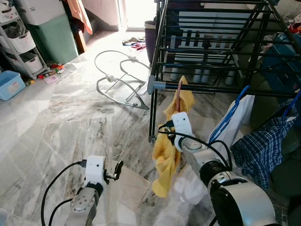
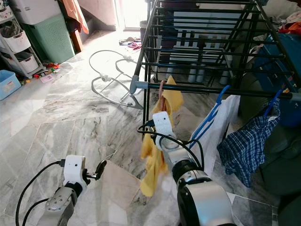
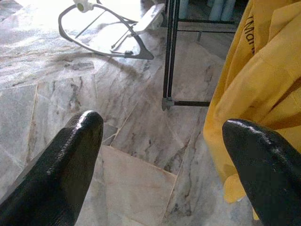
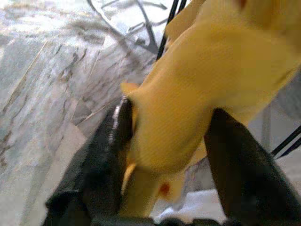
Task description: Hang hanger
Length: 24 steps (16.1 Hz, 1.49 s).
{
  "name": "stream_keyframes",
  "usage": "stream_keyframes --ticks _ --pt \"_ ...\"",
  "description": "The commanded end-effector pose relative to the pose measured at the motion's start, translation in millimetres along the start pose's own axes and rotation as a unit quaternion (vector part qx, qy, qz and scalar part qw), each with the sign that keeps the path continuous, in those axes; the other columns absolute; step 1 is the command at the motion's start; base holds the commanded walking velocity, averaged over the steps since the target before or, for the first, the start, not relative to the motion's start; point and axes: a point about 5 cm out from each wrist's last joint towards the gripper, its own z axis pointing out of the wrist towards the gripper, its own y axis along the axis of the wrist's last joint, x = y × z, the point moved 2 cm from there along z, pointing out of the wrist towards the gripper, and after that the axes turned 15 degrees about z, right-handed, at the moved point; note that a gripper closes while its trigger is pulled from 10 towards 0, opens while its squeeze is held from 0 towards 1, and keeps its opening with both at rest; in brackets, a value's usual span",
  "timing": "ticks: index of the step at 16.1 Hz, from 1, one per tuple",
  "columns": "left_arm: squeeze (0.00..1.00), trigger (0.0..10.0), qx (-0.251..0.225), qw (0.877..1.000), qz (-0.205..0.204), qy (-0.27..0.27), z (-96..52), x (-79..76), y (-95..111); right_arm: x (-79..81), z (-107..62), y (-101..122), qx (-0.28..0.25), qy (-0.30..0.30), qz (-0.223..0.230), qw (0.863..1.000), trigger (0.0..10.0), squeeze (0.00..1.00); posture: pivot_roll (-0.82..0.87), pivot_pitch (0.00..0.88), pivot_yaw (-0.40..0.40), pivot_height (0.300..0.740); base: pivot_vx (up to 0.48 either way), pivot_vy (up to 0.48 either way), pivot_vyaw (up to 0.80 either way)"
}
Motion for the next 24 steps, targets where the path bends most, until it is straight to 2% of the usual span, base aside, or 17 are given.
stream_keyframes --ticks 1,4,8,11,20,24 --pt "0.00 10.0 0.009 1.000 0.005 -0.004 1.0 -1.2 -2.7 -2.3 -0.6 4.8 -0.018 -0.002 -0.006 1.000 10.0 1.00 -0.02 0.045 0.027 0.740 0.000 0.000 0.00" --pt "0.00 10.0 0.007 1.000 0.006 -0.011 6.1 -4.5 0.7 -3.1 -3.0 9.6 -0.050 0.010 -0.003 0.999 10.0 1.00 -0.04 0.045 0.031 0.740 0.000 0.000 0.00" --pt "0.00 10.0 0.004 1.000 0.007 -0.017 8.7 -7.1 3.1 -9.0 -6.9 9.6 -0.065 0.004 0.010 0.998 10.0 1.00 -0.06 0.057 0.045 0.740 0.000 0.000 0.00" --pt "0.00 10.0 0.006 0.999 0.013 -0.030 9.2 -10.8 2.5 -9.6 -12.8 28.9 -0.110 0.005 0.000 0.994 10.0 1.00 -0.08 0.069 0.059 0.740 0.000 0.000 0.00" --pt "0.00 10.0 0.006 0.999 0.017 -0.028 9.8 -5.9 2.9 -3.3 -33.7 39.2 -0.177 0.014 0.006 0.984 10.0 1.00 -0.09 0.076 0.071 0.740 0.000 0.000 0.00" --pt "0.00 10.0 0.006 1.000 0.025 -0.001 14.6 -1.5 6.6 -10.5 -39.5 36.8 -0.186 0.008 -0.016 0.982 10.0 1.00 -0.10 0.062 0.074 0.740 0.000 0.000 0.00"
